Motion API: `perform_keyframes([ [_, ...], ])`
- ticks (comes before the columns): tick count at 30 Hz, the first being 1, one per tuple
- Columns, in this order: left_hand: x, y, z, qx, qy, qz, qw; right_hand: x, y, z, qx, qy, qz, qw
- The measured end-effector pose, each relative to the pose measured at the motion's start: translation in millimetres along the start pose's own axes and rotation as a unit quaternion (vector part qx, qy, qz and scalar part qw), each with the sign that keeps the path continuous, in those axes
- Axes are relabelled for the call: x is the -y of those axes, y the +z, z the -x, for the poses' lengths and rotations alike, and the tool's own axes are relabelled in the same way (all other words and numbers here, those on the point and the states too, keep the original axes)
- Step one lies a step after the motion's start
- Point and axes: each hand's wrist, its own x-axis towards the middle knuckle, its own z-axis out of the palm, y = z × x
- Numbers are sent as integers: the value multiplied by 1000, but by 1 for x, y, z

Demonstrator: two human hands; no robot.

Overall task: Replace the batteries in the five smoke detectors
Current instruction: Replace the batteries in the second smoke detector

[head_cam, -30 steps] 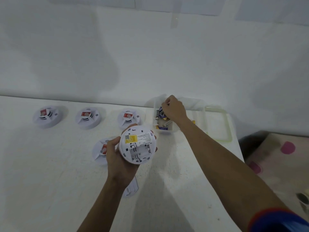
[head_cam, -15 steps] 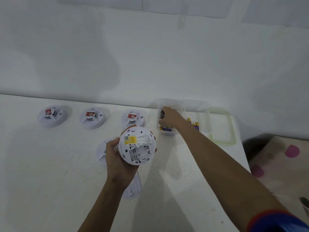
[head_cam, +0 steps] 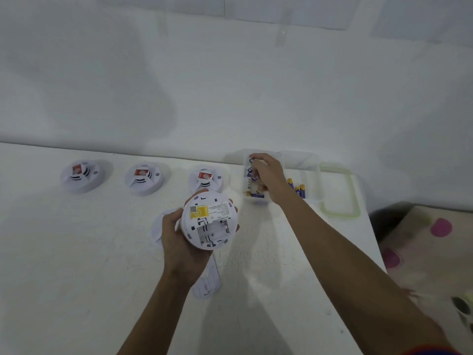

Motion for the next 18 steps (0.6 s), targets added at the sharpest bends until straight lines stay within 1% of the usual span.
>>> perform_keyframes([
  [1,-1,0,1,9,2,-5,1000,3,-1,7,-1,2,-34,999],
  [2,-3,0,2,18,2,-8,1000,5,-2,14,1,-8,-45,999],
  [4,-6,-2,4,32,-2,-7,999,9,-1,28,0,-42,-25,999],
  [7,-14,-4,9,40,-15,13,999,17,4,55,-28,-87,-17,996],
  [10,-24,-6,16,39,-33,44,998,27,12,89,-35,-126,-67,989],
  [14,-41,-13,27,57,-43,60,996,37,32,138,-4,-158,-148,976],
  [16,-49,-18,31,59,-43,57,996,40,44,161,-5,-190,-127,974],
  [18,-57,-24,35,62,-44,58,995,41,56,181,-13,-247,-59,967],
])
